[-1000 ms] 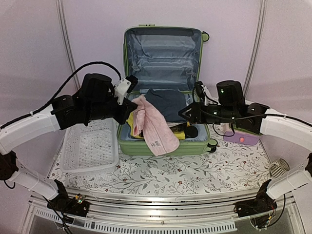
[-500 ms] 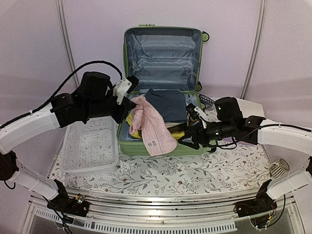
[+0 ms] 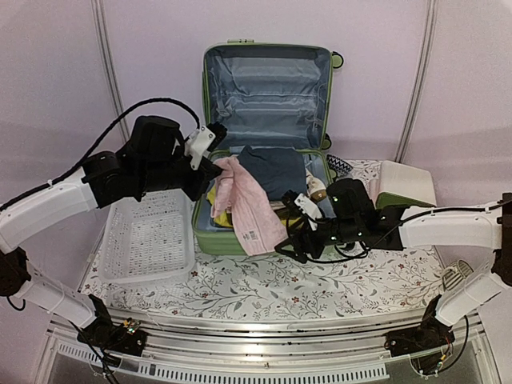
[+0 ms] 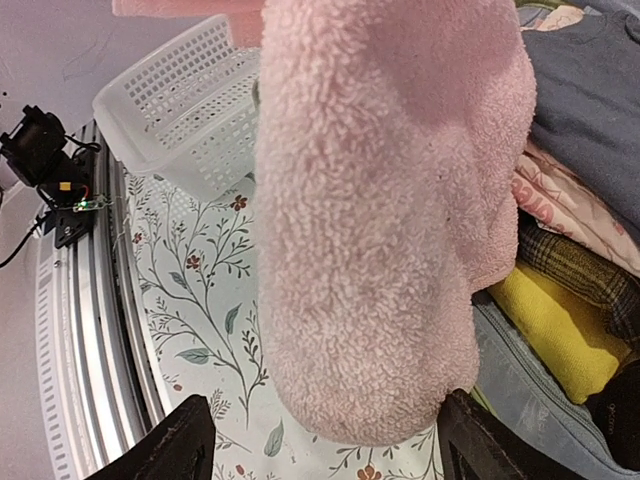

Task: Open, take out, and arrange the luggage
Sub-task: Adjust the clothes in the opened luggage.

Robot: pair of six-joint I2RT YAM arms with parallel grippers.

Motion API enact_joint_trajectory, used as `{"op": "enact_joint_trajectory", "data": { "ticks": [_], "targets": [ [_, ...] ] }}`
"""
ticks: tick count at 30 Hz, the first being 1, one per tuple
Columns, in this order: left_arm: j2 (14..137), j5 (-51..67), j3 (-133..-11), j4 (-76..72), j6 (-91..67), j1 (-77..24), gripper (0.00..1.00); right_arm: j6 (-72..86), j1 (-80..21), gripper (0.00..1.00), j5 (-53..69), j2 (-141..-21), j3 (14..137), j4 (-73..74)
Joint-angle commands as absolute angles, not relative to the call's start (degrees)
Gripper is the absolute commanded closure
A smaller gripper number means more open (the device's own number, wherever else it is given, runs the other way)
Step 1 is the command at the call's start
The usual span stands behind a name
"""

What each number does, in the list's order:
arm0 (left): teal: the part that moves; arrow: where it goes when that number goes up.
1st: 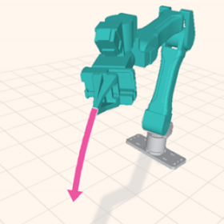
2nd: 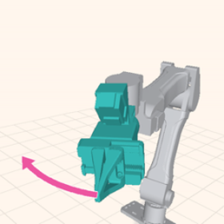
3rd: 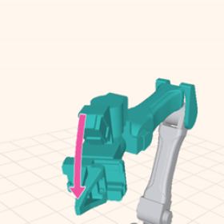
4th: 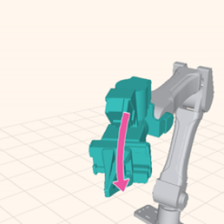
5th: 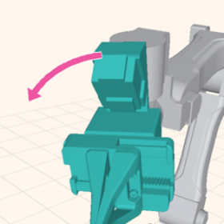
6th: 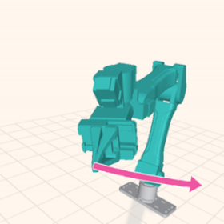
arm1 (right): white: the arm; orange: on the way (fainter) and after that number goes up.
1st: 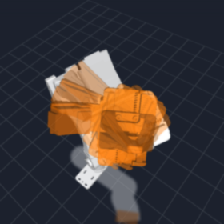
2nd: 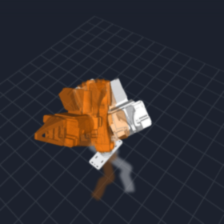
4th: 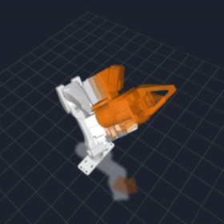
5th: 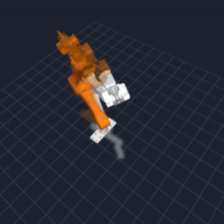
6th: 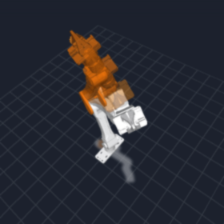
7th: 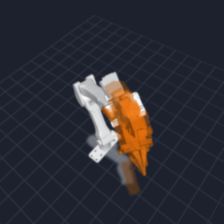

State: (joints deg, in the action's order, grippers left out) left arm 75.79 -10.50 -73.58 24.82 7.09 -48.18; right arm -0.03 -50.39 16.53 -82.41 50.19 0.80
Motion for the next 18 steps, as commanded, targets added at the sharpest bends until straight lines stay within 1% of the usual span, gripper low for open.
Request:
{"op": "enact_joint_trajectory", "data": {
  "ticks": [1,4,7,9,10,11,13,16,17,18],
  "targets": [
    [76.0,-10.3,-75.2,24.5,7.3,-47.4,1.0,2.2,-53.3,0.21,4.4,-83.9,51.9,-3.6],
    [76.1,-10.3,-75.2,24.5,7.3,-47.4,1.0,3.2,-55.0,0.2,0.4,-84.4,51.9,-5.0],
    [76.1,-10.3,-75.3,24.3,7.3,-47.3,1.0,4.0,-55.4,0.2,-0.9,-85.2,52.6,-5.4],
    [76.1,-10.3,-75.3,24.3,7.2,-47.3,1.0,4.4,-55.5,0.24,-1.7,-86.2,53.5,-5.1],
    [76.1,-10.4,-75.4,24.3,7.2,-47.3,1.0,4.5,-55.6,0.28,-2.0,-86.5,53.9,-4.8],
    [76.0,-10.4,-75.5,24.3,7.1,-47.3,1.0,4.4,-55.6,0.35,-2.3,-86.6,54.2,-4.5],
    [75.7,-10.7,-75.6,24.7,7.0,-47.2,1.0,4.2,-55.6,0.58,-3.0,-86.1,54.9,-3.1],
    [74.9,-11.2,-76.0,26.0,7.1,-47.3,1.0,3.1,-55.5,0.88,-3.0,-82.9,55.7,0.3],
    [74.2,-11.4,-76.1,26.9,7.0,-47.3,1.0,2.7,-55.5,0.95,-2.2,-81.3,56.3,2.2],
    [73.7,-11.4,-76.2,27.5,7.0,-47.3,1.0,2.2,-55.2,0.97,-0.1,-80.4,57.3,5.0]
  ]
}}
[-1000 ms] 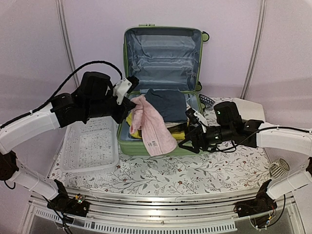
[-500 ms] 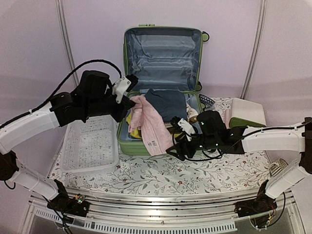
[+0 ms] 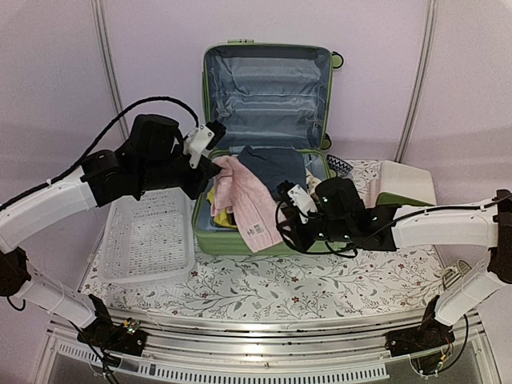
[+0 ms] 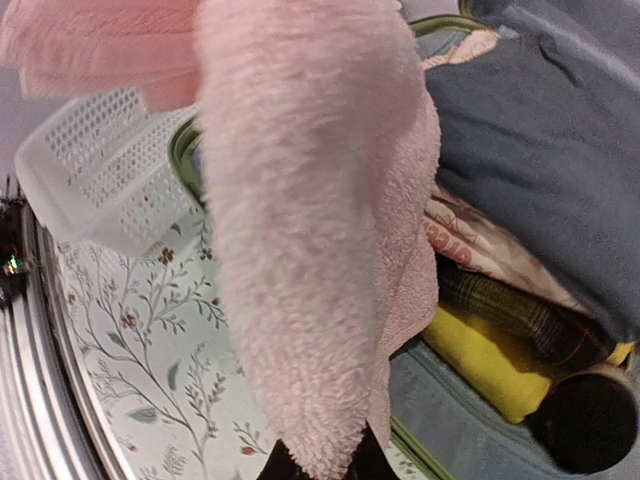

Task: Open, take out, and arrange the luggage
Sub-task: Adjust the clothes in the opened luggage.

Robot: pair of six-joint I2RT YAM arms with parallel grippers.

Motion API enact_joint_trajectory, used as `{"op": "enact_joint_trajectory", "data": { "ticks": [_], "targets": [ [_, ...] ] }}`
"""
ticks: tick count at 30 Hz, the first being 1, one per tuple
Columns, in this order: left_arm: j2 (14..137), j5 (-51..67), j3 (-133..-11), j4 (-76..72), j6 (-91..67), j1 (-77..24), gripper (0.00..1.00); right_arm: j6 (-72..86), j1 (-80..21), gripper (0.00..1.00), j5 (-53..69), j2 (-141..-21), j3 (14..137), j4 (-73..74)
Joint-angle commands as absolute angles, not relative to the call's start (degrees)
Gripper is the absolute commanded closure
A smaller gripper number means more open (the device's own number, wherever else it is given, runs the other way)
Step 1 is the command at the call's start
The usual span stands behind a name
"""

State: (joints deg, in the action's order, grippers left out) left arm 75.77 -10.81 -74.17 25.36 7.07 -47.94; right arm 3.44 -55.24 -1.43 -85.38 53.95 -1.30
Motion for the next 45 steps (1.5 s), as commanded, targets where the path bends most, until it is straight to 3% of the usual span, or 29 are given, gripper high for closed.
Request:
{"op": "enact_joint_trajectory", "data": {
  "ticks": [1,10,14,20,28,35,37,39,40,42,43,45],
  "targets": [
    [73.0,-11.1,-76.3,28.3,6.8,-47.3,1.0,1.3,-54.8,0.97,1.8,-79.8,58.7,8.3],
    [71.3,3.2,-77.9,37.9,-1.8,-45.4,1.0,-1.6,-47.1,0.98,24.3,-74.7,70.5,34.8],
    [70.3,10.2,-76.8,39.3,-3.7,-44.7,1.0,-2.3,-44.4,0.98,29.6,-73.6,73.3,39.8],
    [75.9,19.3,-78.8,41.0,-3.4,-36.2,1.0,-2.4,-30.2,0.97,36.7,-78.8,75.3,41.8],
    [96.0,19.6,-90.0,37.4,4.3,-28.6,1.0,-5.8,-21.8,0.97,36.3,-99.1,91.2,43.0],
    [110.0,13.7,-104.3,34.2,9.2,-25.4,1.0,-6.7,-20.9,0.96,24.8,-113.7,110.7,43.7],
    [113.1,12.5,-108.7,34.4,10.1,-24.7,1.0,-7.0,-20.8,0.93,21.5,-116.3,113.8,42.8],
    [115.9,11.5,-111.2,33.5,10.1,-24.0,0.99,-7.0,-20.4,0.83,19.6,-118.1,115.5,41.3],
    [116.8,10.8,-111.6,32.5,9.5,-23.6,0.91,-6.9,-20.3,0.7,18.6,-118.7,115.8,40.6],
    [118.1,9.9,-112.4,31.0,7.5,-22.9,0.58,-6.2,-20.2,0.47,16.7,-119.3,116.0,39.8],
    [118.4,9.8,-112.6,31.0,6.4,-22.6,0.49,-6.0,-20.2,0.44,16.2,-119.2,115.9,39.9],
    [117.6,9.6,-111.9,30.8,4.2,-22.4,0.41,-5.9,-20.2,0.43,15.4,-118.2,114.7,40.2]
  ]
}}
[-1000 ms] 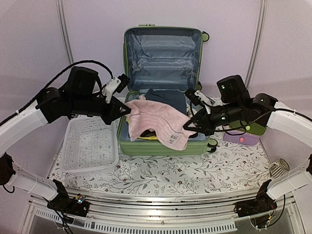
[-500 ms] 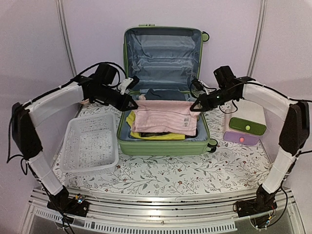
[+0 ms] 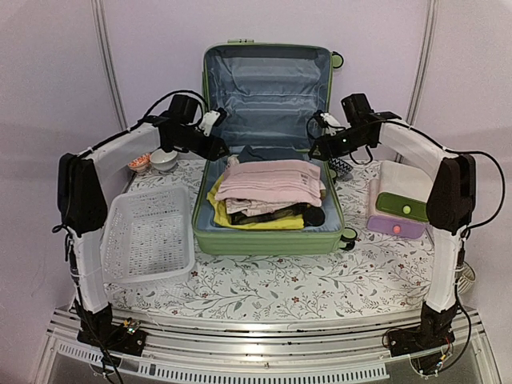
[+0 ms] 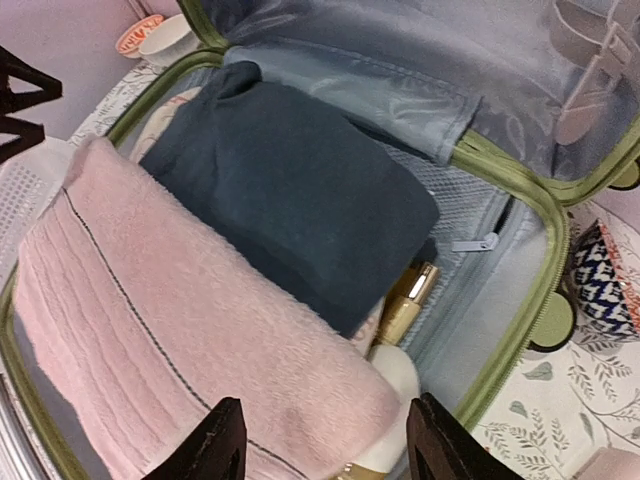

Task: Open, take out, and arrange the luggage
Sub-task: Adjust the clothes in the opened luggage.

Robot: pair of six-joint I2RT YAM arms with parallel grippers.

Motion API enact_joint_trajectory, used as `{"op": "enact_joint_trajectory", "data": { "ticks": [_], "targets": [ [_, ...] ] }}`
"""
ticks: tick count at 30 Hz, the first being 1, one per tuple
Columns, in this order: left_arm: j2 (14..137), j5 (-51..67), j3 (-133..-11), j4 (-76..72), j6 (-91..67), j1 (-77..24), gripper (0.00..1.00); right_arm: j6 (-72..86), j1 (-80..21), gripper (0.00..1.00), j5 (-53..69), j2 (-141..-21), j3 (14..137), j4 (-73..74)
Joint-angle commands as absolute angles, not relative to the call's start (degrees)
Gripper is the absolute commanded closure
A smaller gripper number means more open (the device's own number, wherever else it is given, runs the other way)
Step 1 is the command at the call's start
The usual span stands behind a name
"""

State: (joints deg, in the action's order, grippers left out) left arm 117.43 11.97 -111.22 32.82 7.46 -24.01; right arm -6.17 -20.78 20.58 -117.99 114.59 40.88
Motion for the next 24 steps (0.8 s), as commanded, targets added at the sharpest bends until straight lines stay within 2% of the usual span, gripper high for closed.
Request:
{"op": "enact_joint_trajectory", "data": {
  "ticks": [1,5,7,10,13,16,24],
  "targets": [
    [116.5,10.2,-110.5,30.1,3.6,-22.3,0.4,-5.9,-20.3,0.43,14.9,-117.0,113.3,39.8],
    [108.3,12.1,-100.9,23.9,0.3,-22.3,0.32,-5.6,-20.2,0.42,15.8,-111.1,106.1,37.4],
    [105.6,13.4,-96.7,22.1,-3.2,-21.6,0.33,-4.3,-20.1,0.42,16.8,-109.6,103.1,36.9],
    [104.0,21.5,-91.4,19.5,-10.1,-19.6,0.38,-0.6,-19.0,0.43,22.9,-108.1,98.5,33.9],
    [103.5,31.7,-85.9,12.2,-17.3,-17.6,0.4,5.8,-17.1,0.43,31.4,-107.3,93.5,27.0],
    [103.9,36.4,-81.8,4.9,-23.0,-17.0,0.39,12.5,-15.8,0.43,38.9,-107.9,90.3,19.1],
    [110.4,42.9,-81.1,-5.2,-30.8,-16.4,0.39,23.4,-15.0,0.4,44.1,-112.7,89.1,8.2]
  ]
}}
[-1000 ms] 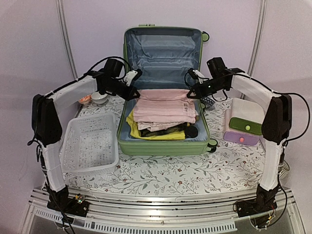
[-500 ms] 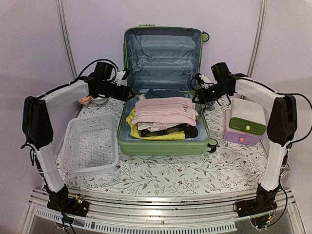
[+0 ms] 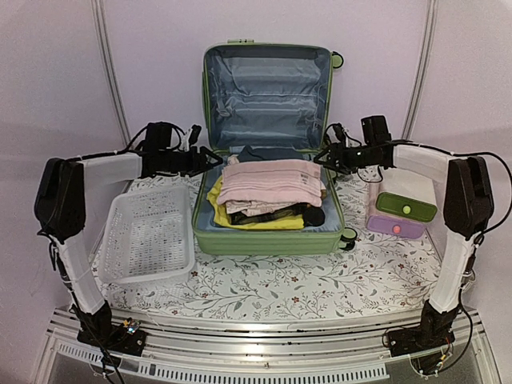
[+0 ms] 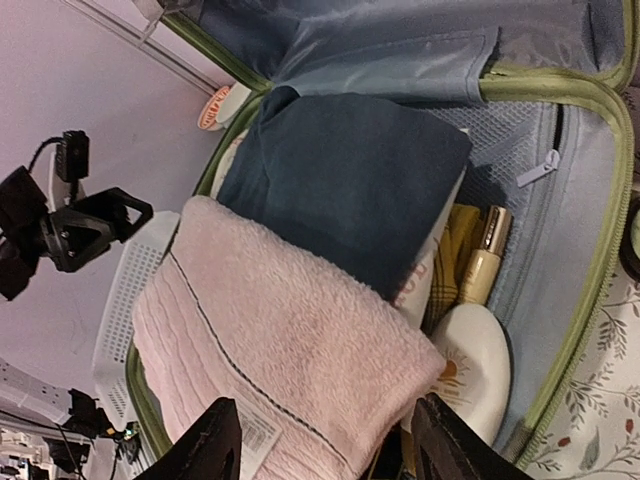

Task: Open, take out, and arrange the luggage
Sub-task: Adjust the clothes in the opened luggage.

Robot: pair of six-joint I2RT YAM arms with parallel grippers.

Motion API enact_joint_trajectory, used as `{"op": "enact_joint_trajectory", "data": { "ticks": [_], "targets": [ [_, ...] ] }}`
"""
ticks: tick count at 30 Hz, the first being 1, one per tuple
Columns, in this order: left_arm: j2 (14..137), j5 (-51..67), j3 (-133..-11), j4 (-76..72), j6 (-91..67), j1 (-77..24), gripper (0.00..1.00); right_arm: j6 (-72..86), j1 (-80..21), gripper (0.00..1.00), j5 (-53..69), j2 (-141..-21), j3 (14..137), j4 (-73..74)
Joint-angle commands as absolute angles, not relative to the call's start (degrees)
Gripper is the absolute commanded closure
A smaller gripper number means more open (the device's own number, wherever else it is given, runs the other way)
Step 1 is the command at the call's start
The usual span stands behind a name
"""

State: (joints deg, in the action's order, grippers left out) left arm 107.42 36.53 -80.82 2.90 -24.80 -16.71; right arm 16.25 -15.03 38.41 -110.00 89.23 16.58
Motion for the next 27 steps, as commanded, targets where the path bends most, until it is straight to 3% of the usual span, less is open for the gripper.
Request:
{"op": "enact_joint_trajectory", "data": {
  "ticks": [1,6,10,27],
  "targets": [
    [111.2,43.2,-81.3,-5.7,-31.4,-16.5,0.39,24.0,-15.0,0.4,44.4,-113.1,89.1,7.7],
    [115.2,43.5,-82.4,-5.8,-33.3,-16.7,0.38,25.0,-14.9,0.39,44.2,-115.0,89.0,7.6],
    [116.5,43.3,-83.2,-5.1,-33.8,-16.9,0.28,25.0,-14.9,0.36,44.8,-116.0,88.4,6.9],
    [121.5,41.8,-88.2,-2.5,-34.7,-19.1,0.33,25.5,-15.0,0.35,44.3,-115.9,85.9,5.4]
  ]
}}
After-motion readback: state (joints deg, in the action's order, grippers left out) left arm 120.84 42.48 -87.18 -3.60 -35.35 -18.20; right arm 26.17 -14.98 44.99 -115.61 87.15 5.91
